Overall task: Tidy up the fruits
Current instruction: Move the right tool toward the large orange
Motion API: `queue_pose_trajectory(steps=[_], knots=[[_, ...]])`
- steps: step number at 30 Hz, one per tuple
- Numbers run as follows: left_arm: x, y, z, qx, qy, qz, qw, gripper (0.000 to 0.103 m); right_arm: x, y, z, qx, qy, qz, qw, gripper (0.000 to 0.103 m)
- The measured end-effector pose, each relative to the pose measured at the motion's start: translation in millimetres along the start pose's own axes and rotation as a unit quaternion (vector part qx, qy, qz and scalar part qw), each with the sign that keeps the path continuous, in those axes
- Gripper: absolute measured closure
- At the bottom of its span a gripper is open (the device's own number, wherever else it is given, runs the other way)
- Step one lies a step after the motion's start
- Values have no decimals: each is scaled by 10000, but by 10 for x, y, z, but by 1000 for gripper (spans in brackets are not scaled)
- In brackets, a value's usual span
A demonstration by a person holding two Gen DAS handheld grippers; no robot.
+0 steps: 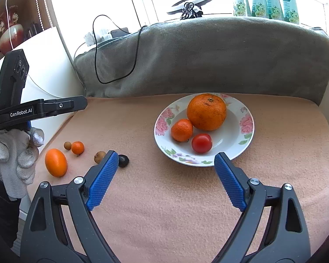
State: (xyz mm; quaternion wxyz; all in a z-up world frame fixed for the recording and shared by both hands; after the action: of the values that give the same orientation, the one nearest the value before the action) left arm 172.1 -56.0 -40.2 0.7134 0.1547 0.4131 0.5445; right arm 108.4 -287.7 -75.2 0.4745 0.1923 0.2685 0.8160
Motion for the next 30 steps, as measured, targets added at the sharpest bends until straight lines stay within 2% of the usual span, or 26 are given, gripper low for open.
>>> queue_pose_trajectory(steps=[12, 18, 23, 30], knots=[[590, 597, -212, -495, 417, 394, 9971, 25, 327, -47, 92, 29, 144, 354, 9993, 11], [907, 815, -382, -618, 719, 612, 9936, 25, 541, -131, 135, 111, 255, 636, 9976, 11], [1193, 954, -570, -674, 1112, 698, 9890, 25, 752, -247, 169, 223, 362, 856, 9954, 11], [1459, 1042, -791, -699, 1370, 760, 9852, 25, 1014, -440, 261, 362, 356, 1198, 9915, 11]])
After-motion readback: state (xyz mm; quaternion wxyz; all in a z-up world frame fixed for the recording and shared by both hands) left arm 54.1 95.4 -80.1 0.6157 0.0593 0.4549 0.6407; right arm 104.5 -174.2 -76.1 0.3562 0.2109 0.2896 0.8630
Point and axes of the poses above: each gripper's, at about its wrist camera, not at the fingertips, and y roughly against the way its jaws point, x to its left, z to its top, the point moved 3 cm from there along -y, roughly the way its jaws point, and after that the axes turned 15 degrees about y, right-handed, at the moved point
